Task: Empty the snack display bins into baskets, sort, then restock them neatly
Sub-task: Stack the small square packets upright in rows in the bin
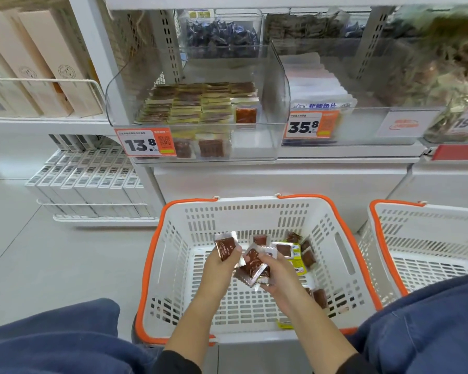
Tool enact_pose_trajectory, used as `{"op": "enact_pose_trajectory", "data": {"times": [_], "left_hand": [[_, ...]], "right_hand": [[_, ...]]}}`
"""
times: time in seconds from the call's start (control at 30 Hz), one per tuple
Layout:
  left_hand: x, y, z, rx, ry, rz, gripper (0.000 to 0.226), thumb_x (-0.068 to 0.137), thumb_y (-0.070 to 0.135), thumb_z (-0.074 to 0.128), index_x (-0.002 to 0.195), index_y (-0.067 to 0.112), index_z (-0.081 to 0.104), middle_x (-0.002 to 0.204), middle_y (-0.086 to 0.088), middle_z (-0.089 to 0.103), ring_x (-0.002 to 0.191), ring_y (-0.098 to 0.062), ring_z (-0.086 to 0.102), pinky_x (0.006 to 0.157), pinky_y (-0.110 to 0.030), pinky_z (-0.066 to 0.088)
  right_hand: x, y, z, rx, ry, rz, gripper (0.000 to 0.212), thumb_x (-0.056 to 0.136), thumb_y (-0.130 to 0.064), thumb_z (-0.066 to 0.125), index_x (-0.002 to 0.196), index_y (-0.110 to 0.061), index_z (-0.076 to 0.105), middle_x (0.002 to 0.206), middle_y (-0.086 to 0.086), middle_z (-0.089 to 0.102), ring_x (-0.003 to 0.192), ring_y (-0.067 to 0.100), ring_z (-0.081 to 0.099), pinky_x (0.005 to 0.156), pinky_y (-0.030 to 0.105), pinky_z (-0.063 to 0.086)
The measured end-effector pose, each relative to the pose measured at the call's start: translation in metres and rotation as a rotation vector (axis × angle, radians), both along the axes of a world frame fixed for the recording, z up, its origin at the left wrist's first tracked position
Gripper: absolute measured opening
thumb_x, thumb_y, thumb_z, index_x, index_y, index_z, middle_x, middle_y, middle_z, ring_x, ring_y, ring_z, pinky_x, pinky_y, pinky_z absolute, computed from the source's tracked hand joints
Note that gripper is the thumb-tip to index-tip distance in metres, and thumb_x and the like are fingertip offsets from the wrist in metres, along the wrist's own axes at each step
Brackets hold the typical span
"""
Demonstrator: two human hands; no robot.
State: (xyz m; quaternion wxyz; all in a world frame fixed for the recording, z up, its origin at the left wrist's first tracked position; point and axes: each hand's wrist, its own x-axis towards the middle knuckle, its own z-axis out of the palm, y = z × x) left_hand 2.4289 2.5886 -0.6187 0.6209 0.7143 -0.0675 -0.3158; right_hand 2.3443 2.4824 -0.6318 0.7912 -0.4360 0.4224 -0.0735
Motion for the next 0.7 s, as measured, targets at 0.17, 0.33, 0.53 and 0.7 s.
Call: {"op": "enact_pose_trajectory", "data": {"times": [0.17, 0.33, 0.53, 0.7], "left_hand": [[0.012, 0.011, -0.003, 0.028, 0.139, -0.266, 0.028, 0.083, 0.021, 0.074, 0.111, 0.017, 0.067, 0.105, -0.003, 0.073, 0.095, -0.021, 0.066, 0.090, -0.036, 0.048], [0.010, 0.006, -0.005, 0.012, 0.194, -0.262, 0.034, 0.083, 0.011, 0.071, 0.115, 0.019, 0.063, 0.108, -0.005, 0.072, 0.102, -0.023, 0.066, 0.092, -0.037, 0.049], [0.014, 0.009, 0.001, -0.129, 0.327, -0.174, 0.024, 0.090, 0.007, 0.062, 0.113, 0.003, 0.068, 0.109, -0.017, 0.071, 0.097, -0.024, 0.067, 0.092, -0.035, 0.053], [0.014, 0.008, 0.004, -0.135, 0.304, -0.194, 0.027, 0.090, 0.011, 0.064, 0.115, 0.006, 0.068, 0.110, -0.016, 0.071, 0.097, -0.025, 0.067, 0.084, -0.034, 0.052]], "right_hand": [[0.000, 0.000, 0.010, -0.064, -0.009, 0.108, 0.017, 0.093, -0.027, 0.061, 0.108, -0.024, 0.068, 0.102, 0.003, 0.072, 0.092, 0.022, 0.068, 0.084, 0.040, 0.050], [0.004, 0.005, 0.014, 0.096, -0.087, -0.054, 0.036, 0.103, -0.031, 0.041, 0.100, -0.006, 0.067, 0.089, 0.017, 0.073, 0.077, 0.030, 0.068, 0.081, 0.051, 0.055], [0.006, 0.006, 0.013, 0.174, -0.192, -0.085, 0.034, 0.100, -0.004, 0.041, 0.131, -0.009, 0.054, 0.114, 0.017, 0.069, 0.097, 0.027, 0.067, 0.085, 0.041, 0.053], [0.005, 0.009, 0.021, 0.126, -0.210, -0.030, 0.027, 0.093, 0.010, 0.046, 0.110, 0.000, 0.065, 0.092, 0.011, 0.074, 0.079, 0.019, 0.072, 0.064, 0.026, 0.057]]}}
